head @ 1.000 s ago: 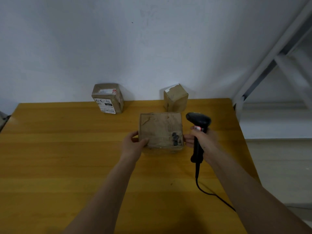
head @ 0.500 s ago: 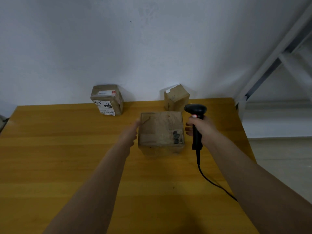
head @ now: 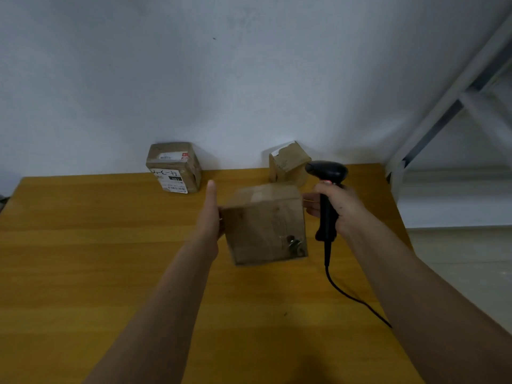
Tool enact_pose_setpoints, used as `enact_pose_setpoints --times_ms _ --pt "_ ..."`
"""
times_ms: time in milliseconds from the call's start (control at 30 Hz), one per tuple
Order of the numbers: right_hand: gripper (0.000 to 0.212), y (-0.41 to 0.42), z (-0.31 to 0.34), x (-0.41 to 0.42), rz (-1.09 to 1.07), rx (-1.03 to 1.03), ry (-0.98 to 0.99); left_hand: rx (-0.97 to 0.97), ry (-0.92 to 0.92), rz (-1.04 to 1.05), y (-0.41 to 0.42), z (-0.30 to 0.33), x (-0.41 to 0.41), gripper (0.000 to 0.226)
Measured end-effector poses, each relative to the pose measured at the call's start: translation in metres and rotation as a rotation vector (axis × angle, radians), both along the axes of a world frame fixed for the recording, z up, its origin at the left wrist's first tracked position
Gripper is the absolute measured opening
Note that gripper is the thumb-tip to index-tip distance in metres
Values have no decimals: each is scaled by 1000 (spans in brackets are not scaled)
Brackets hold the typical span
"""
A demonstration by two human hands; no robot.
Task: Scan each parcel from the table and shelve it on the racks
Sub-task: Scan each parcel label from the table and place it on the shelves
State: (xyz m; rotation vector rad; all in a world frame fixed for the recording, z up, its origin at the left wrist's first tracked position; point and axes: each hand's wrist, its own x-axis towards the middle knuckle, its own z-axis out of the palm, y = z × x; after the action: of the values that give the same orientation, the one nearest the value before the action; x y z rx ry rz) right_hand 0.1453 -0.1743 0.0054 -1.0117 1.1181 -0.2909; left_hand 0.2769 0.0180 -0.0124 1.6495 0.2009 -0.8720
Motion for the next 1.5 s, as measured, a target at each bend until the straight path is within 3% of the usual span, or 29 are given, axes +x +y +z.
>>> enact_pose_setpoints --times_ms 233,400,500,700,767,867,1133,1367,1433,1500 --pt "14 13 -3 -11 37 -57 44 2 25 -29 7 -18 -26 70" --pt "13 14 -16 -20 69 -94 151 132 34 -76 6 -27 -37 64" --pt "5 19 -20 -24 103 -87 179 118 72 -104 5 -32 -44 58" --pt "19 19 -29 -28 151 -79 199 112 94 -173 8 -38 -50 59" --pt "15 18 -33 -27 171 -99 229 72 85 -188 5 -34 -55 59" --pt "5 15 -33 -27 151 -116 256 44 24 -216 -1 -25 -64 63" --pt "14 4 -34 -42 71 -10 244 110 -327 -377 -14 -9 -91 62" --pt "13 -2 -33 -52 -9 3 201 52 -408 -360 -40 -15 -92 25" --pt "16 -2 -27 -54 3 -10 171 120 -380 -358 -44 -21 -92 42" --pt "17 -2 -19 -56 40 -18 128 94 -239 -308 -46 -25 -95 72"
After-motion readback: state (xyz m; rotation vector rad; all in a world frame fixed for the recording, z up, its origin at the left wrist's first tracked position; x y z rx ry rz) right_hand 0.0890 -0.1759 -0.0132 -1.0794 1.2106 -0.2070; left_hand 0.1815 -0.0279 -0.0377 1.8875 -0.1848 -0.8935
